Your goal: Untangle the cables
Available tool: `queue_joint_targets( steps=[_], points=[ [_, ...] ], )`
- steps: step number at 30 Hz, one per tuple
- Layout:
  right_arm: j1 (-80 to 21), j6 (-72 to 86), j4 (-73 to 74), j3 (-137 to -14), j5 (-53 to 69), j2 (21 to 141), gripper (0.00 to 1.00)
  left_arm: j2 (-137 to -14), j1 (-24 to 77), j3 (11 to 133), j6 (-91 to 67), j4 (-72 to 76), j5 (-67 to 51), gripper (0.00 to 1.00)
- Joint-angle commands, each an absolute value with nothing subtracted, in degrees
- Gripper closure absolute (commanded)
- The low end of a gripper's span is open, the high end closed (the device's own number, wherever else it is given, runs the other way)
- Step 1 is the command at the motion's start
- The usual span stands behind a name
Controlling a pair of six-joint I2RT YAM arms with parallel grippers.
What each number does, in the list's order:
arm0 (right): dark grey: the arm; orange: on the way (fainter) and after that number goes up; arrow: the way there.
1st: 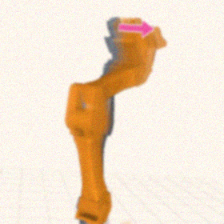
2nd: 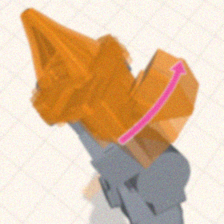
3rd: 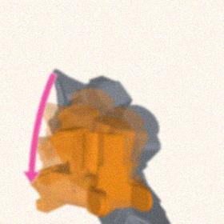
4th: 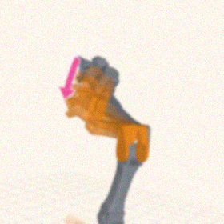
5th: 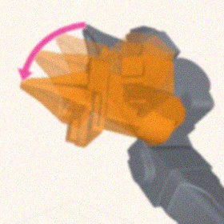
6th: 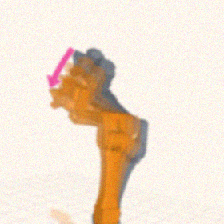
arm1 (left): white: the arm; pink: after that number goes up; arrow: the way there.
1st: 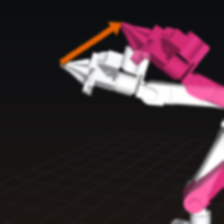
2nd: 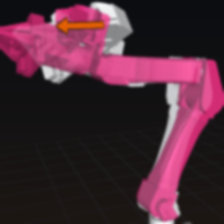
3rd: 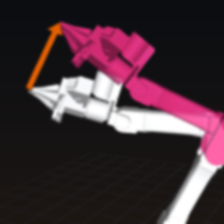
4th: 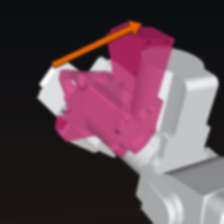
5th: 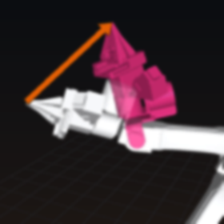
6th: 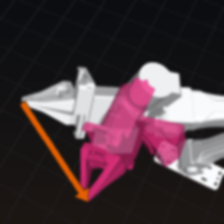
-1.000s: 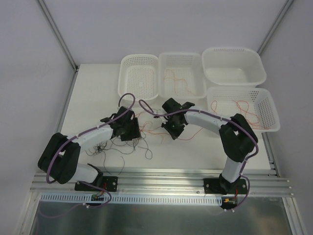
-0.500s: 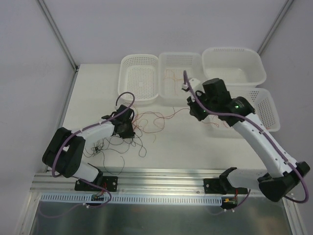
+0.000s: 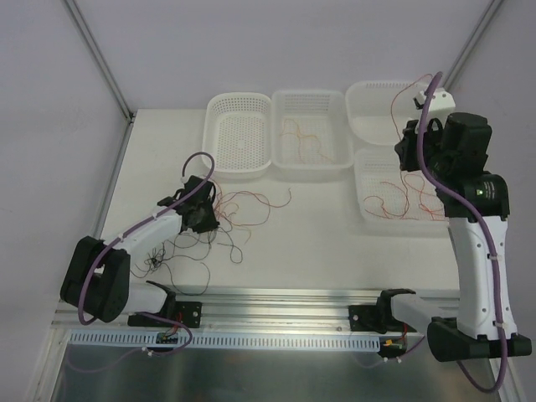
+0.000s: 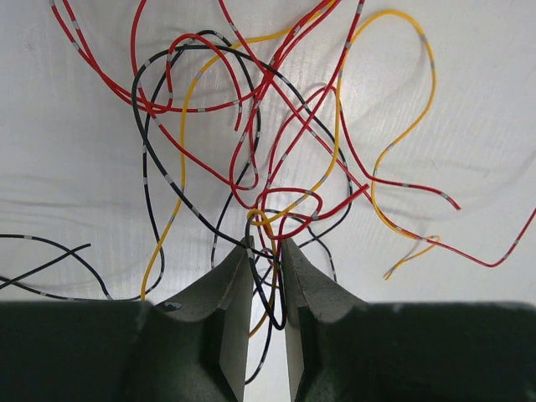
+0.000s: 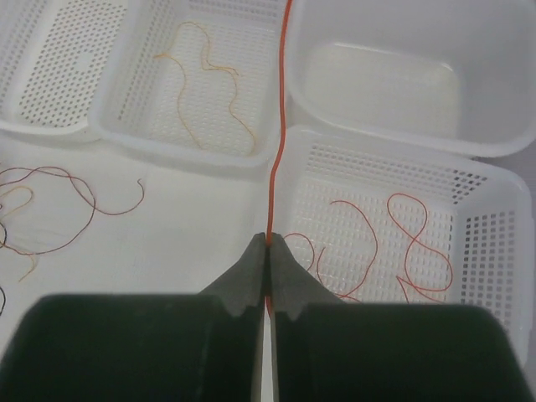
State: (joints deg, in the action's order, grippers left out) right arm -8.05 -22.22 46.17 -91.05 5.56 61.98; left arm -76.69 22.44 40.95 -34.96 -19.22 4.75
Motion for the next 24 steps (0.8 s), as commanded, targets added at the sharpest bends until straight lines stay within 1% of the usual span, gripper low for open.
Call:
queue_joint_targets(
  steps=[1, 3, 8, 15, 16, 18, 21, 22, 23, 24],
  points=[
    [-2.47, -16.19, 42.02, -90.89, 4.57, 64.77, 0.99, -72.87, 22.24, 40.34, -33.14, -21.27, 4.05, 0.81],
    [-0.10, -13.98, 40.61, -89.39, 4.40, 64.78, 0.99, -71.99, 22.24, 39.90, -33.13, -21.53, 3.26, 0.81],
    [5.70, -5.30, 34.28, -80.71, 3.43, 65.04, 0.99, -70.23, 22.24, 39.11, -33.05, -21.71, 1.41, 0.80],
    [9.40, 3.50, 27.78, -71.29, 0.36, 68.02, 0.99, -69.17, 22.24, 38.15, -33.13, -21.80, -1.30, 0.80],
    [9.75, 4.21, 27.08, -71.11, 0.44, 69.07, 0.99, -69.17, 22.24, 38.06, -33.13, -21.80, -1.75, 0.80],
    [10.54, 5.62, 27.77, -72.24, -3.23, 72.76, 0.99, -69.26, 22.24, 38.14, -32.96, -21.80, -2.98, 0.80],
    [10.90, 7.64, 29.17, -73.56, -4.30, 75.85, 0.99, -69.08, 22.32, 38.14, -33.22, -21.80, -4.48, 0.80],
    [10.90, 8.34, 29.44, -73.83, -4.48, 76.37, 0.94, -68.91, 22.24, 38.06, -33.31, -21.80, -4.74, 0.80],
    [10.90, 8.52, 31.27, -74.96, -3.96, 77.16, 0.68, -68.82, 22.32, 38.23, -33.31, -21.80, -6.05, 0.80],
    [10.90, 8.53, 31.29, -74.97, -4.22, 77.08, 0.68, -68.82, 22.32, 38.32, -33.31, -21.80, -6.06, 0.80]
  ],
)
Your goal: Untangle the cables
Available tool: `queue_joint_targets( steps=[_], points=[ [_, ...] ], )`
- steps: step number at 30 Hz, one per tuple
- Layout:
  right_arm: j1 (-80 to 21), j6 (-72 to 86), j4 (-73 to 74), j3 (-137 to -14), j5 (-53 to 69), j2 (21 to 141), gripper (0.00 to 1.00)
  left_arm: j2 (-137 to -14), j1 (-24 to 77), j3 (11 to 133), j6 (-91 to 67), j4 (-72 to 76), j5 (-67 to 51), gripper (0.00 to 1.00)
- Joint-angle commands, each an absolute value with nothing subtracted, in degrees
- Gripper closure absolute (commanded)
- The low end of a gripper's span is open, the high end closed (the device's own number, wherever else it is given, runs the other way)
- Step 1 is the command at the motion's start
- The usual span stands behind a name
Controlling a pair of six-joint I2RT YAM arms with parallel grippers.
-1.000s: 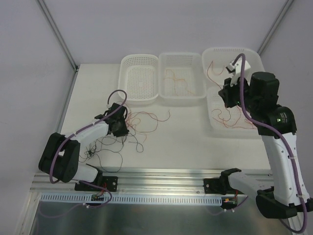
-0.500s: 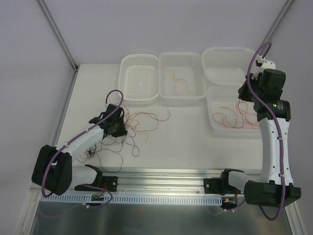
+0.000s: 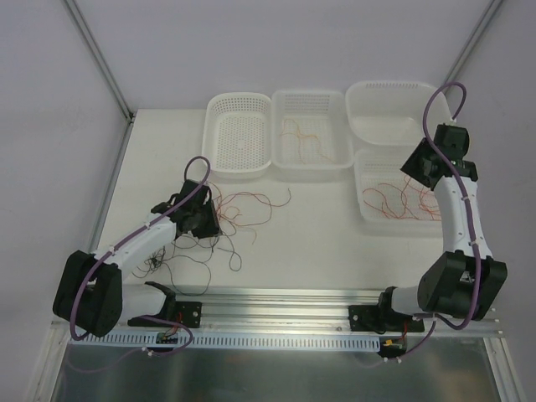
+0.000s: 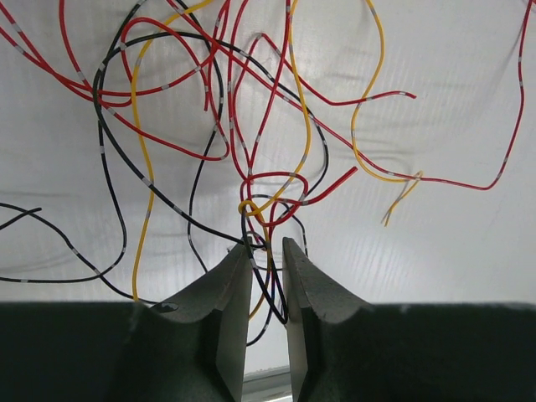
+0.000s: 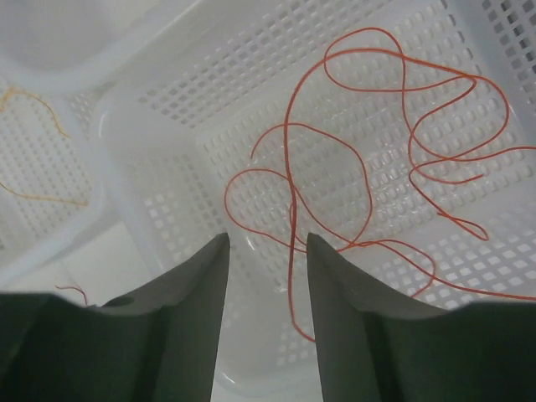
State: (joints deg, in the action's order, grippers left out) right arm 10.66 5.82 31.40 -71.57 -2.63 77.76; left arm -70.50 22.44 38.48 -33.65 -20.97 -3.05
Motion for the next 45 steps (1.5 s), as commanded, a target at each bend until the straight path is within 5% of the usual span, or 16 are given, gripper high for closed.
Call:
queue_joint_targets(
  steps=[1, 4, 9, 24, 33, 45],
  points=[
    [10.90, 8.70, 32.77, -75.58, -4.31, 76.99, 0.51, -68.82, 22.32, 38.41, -33.14, -21.80, -6.76, 0.79],
    [10.72, 7.65, 34.97, -75.50, -3.34, 74.46, 0.31, -69.34, 22.41, 39.02, -32.70, -21.80, -8.25, 0.79],
    [5.20, 2.74, 34.81, -72.69, 4.80, 68.21, 0.20, -71.10, 23.46, 41.04, -32.70, -21.62, -9.58, 0.79],
    [-25.74, 4.21, 18.74, -55.73, 11.69, 64.78, 0.19, -78.14, 40.43, 52.03, -34.45, -21.18, -8.71, 0.79],
    [-32.95, 8.52, 11.43, -46.15, 9.76, 61.35, 0.18, -72.60, 40.43, 48.43, -21.20, -21.36, -6.94, 0.43],
    [-37.97, 11.25, 5.98, -42.01, 9.32, 62.22, 0.18, -74.95, 41.22, 46.84, -4.05, -21.18, -12.83, 0.43]
  ],
)
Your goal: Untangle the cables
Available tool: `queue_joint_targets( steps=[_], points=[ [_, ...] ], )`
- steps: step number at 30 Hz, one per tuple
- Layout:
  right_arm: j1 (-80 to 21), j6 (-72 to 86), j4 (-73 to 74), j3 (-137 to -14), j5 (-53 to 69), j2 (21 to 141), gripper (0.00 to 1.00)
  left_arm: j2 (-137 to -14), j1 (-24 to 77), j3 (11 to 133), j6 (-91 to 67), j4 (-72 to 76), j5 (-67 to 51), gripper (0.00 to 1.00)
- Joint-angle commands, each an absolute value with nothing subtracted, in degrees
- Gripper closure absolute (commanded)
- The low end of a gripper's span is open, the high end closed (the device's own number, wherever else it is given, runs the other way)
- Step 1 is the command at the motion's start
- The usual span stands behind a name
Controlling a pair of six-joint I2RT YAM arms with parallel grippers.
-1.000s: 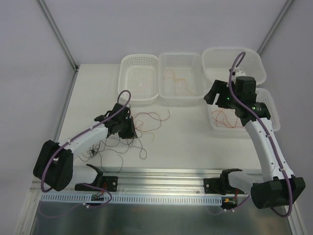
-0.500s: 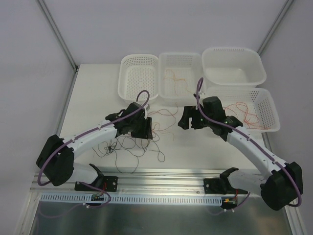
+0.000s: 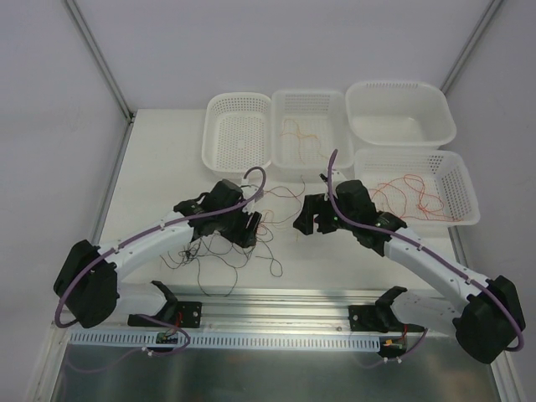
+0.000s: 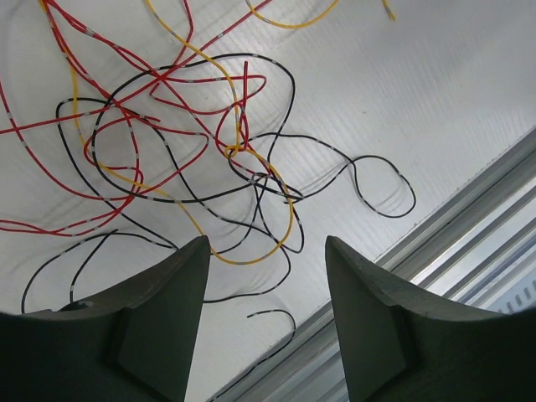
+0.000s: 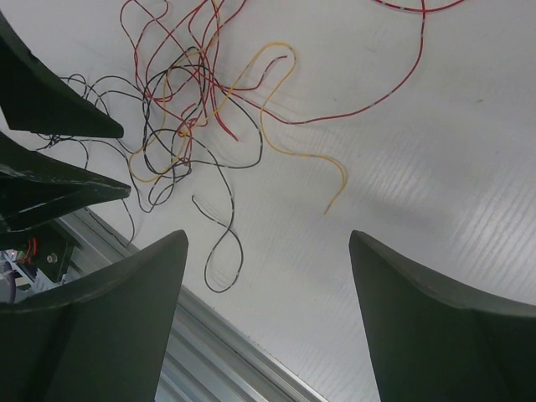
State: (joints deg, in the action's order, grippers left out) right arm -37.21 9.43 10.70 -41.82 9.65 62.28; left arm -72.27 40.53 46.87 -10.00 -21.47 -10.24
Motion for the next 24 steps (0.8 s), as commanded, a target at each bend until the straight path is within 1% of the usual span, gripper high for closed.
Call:
queue_joint_targets(
  steps=[1, 8, 10, 12, 14, 17, 18, 24],
  points=[
    [-38.14, 11.34, 5.80, -42.01, 9.32, 62.40, 0.18, -75.67, 41.39, 47.02, -3.00, -21.18, -12.48, 0.44],
    [-38.93, 12.92, 3.96, -42.10, 10.81, 63.37, 0.18, -80.42, 42.89, 47.55, -1.23, -21.09, -11.51, 0.50],
    [-39.37, 13.18, 3.78, -42.10, 10.64, 63.98, 0.18, -81.73, 43.50, 47.99, -1.23, -21.09, -11.16, 0.54],
    [-39.55, 13.62, 3.17, -41.84, 10.63, 64.25, 0.18, -82.88, 43.86, 48.25, -1.23, -21.09, -11.08, 0.64],
    [-39.81, 13.88, 2.46, -41.57, 10.63, 64.60, 0.18, -83.32, 44.21, 48.78, -1.58, -21.09, -11.51, 0.72],
    [-40.17, 14.41, 2.11, -41.31, 10.20, 64.78, 0.18, -83.32, 44.56, 49.39, -1.84, -21.18, -11.69, 0.90],
    [-40.25, 14.41, 2.02, -41.13, 10.11, 64.78, 0.18, -82.62, 44.56, 49.48, -2.37, -21.27, -11.95, 1.00],
    [-40.78, 14.24, 1.59, -40.78, 10.37, 65.39, 0.18, -76.48, 44.56, 52.38, -7.63, -21.88, -11.78, 1.00]
  ],
)
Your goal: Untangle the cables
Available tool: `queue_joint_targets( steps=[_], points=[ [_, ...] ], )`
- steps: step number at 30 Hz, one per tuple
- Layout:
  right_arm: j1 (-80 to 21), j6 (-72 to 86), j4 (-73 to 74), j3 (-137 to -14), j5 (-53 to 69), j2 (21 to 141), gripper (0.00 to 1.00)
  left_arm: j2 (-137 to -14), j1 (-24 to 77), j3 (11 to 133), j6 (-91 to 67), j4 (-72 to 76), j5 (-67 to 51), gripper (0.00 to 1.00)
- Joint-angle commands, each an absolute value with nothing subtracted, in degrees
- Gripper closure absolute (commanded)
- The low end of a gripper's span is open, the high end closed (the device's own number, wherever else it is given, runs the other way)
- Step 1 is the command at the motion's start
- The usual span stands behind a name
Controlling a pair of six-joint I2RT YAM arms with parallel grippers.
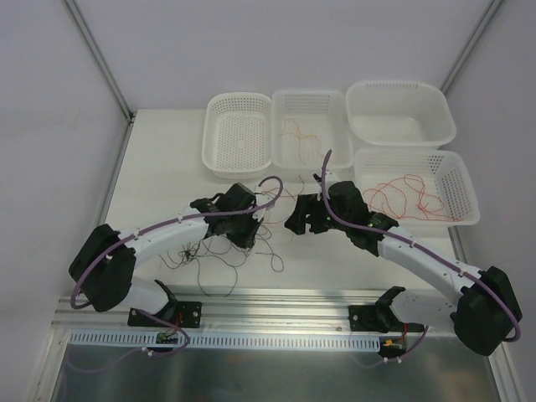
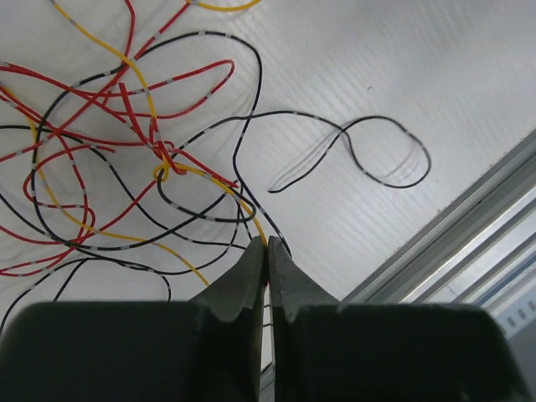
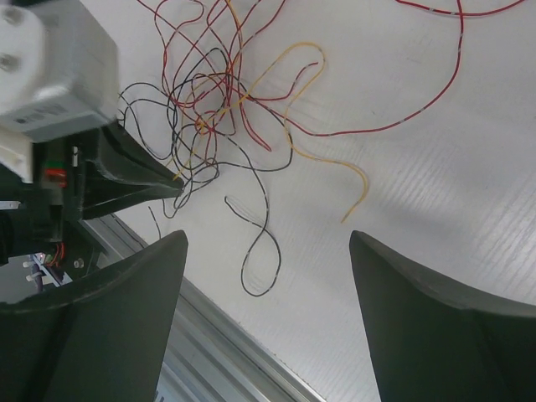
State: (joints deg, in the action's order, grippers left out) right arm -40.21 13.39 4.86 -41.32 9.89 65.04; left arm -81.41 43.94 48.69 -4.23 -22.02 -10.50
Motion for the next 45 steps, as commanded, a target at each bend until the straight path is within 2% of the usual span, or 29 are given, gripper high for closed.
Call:
queue_joint_targets(
  steps=[1, 13, 23, 29, 32, 34, 35, 36, 37, 39, 40, 42, 45],
  points=[
    [-41.13, 14.59, 1.15, -40.61, 10.63, 65.56, 0.18, -75.68, 44.56, 53.51, -8.34, -22.15, -12.04, 1.00],
    [-45.26, 18.80, -15.10, -37.97, 16.70, 71.27, 0.18, -70.75, 44.56, 64.06, -19.24, -24.96, -11.43, 1.00],
    [-46.67, 28.56, -40.67, -35.68, 17.05, 79.53, 0.16, -69.00, 44.56, 67.94, -24.96, -24.96, -8.79, 1.00],
    [-46.85, 29.63, -41.23, -36.82, 12.31, 80.60, 0.18, -68.73, 44.56, 66.45, -27.77, -24.96, -8.44, 1.00],
    [-46.93, 26.91, -36.75, -38.49, 10.02, 80.59, 0.29, -68.12, 44.56, 65.92, -28.21, -24.96, -8.44, 1.00],
    [-46.93, 25.93, -35.60, -38.67, 9.58, 81.29, 0.40, -67.59, 44.56, 66.18, -28.13, -24.96, -8.00, 1.00],
    [-46.85, 25.67, -35.51, -38.58, 9.32, 81.65, 0.53, -67.07, 44.56, 66.44, -27.95, -24.96, -7.91, 1.00],
    [-46.85, 25.23, -35.51, -38.41, 9.14, 81.74, 0.59, -66.80, 44.56, 66.79, -27.86, -24.96, -7.74, 1.00],
    [-46.85, 25.05, -34.90, -38.23, 8.71, 82.09, 0.71, -66.54, 44.56, 67.06, -27.69, -24.96, -7.47, 1.00],
    [-46.84, 24.44, -34.19, -37.97, 8.44, 82.26, 0.82, -65.83, 44.47, 67.58, -27.33, -24.96, -7.12, 1.00],
    [-46.76, 24.17, -32.88, -37.97, 8.26, 82.44, 0.92, -65.13, 44.47, 67.76, -27.33, -25.13, -6.16, 1.00],
    [-46.85, 24.52, -31.73, -37.18, 8.00, 82.44, 0.99, -64.52, 44.30, 68.64, -27.16, -25.40, -4.67, 1.00],
    [-46.15, 24.52, -28.66, -35.78, 7.82, 82.18, 0.99, -63.02, 43.16, 71.79, -25.58, -27.77, 0.86, 1.00]
  ],
)
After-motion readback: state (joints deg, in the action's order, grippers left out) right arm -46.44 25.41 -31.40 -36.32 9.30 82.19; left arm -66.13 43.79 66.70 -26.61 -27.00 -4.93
